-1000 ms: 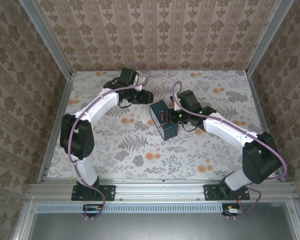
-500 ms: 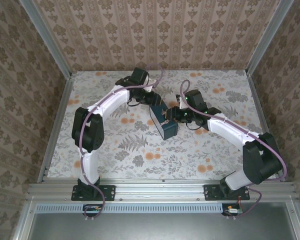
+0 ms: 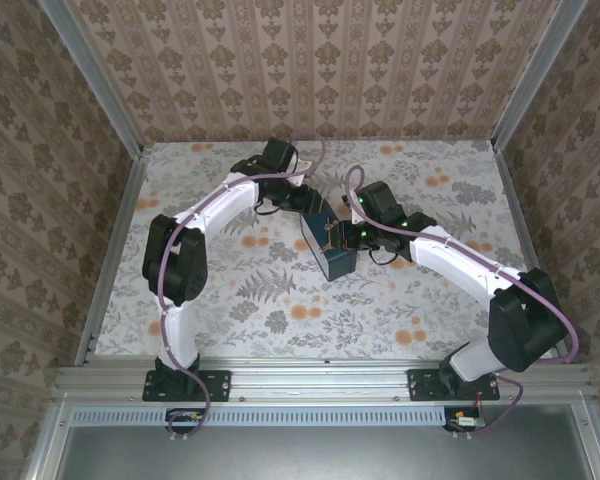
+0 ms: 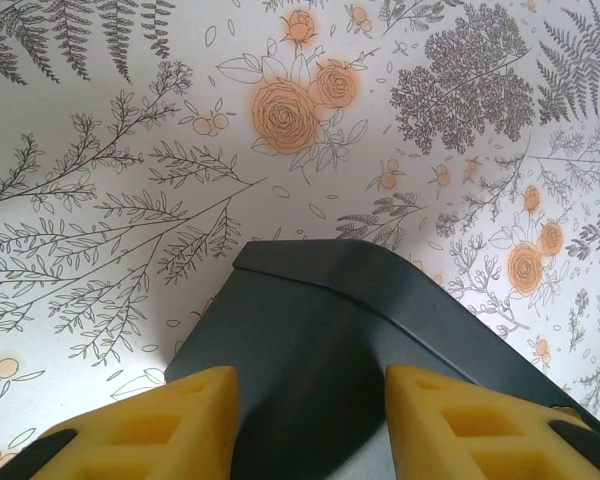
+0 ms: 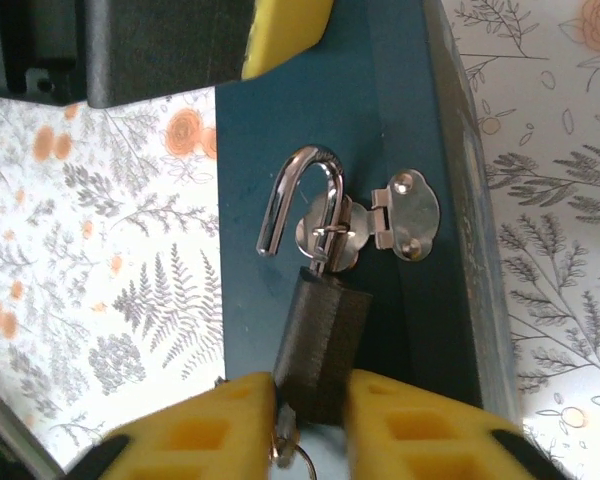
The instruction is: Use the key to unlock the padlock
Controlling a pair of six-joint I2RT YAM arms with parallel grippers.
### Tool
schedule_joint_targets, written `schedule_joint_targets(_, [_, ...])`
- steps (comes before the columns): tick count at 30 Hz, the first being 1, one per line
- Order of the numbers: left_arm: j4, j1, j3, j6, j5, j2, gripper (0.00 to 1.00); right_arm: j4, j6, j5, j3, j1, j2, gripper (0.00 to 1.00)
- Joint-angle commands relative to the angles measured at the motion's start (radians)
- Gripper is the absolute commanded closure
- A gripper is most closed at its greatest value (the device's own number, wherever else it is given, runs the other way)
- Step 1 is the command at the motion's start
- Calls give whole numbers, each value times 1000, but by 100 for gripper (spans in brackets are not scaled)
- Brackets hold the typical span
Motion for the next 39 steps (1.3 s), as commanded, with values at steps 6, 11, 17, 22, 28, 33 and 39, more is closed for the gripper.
schedule_joint_targets(6, [-16, -14, -77, -57, -59, -24, 58, -101, -41, 24, 79, 7, 12, 94])
schedule_joint_targets(11, [-4, -14, -86, -62, -56, -29, 59, -124, -62, 27, 108, -4, 20, 96])
schedule_joint_targets(17, [-3, -14, -107, -91, -65, -49, 59, -244, -137, -8, 183, -10, 42, 98])
schedule_joint_targets(22, [5, -15, -108, -93, -80, -53, 59, -395, -208, -117, 303, -45, 71, 100])
schedule_joint_targets(28, [23, -15, -108, -124, -85, -51, 59, -426, -195, -167, 286, -47, 72, 100])
schedule_joint_targets(33, [2, -18, -87, -121, -103, -39, 59, -429, -176, -152, 267, -47, 52, 100])
schedule_joint_targets(39, [5, -29, -92, -123, -120, -41, 59, -447, -137, -143, 314, -47, 45, 99])
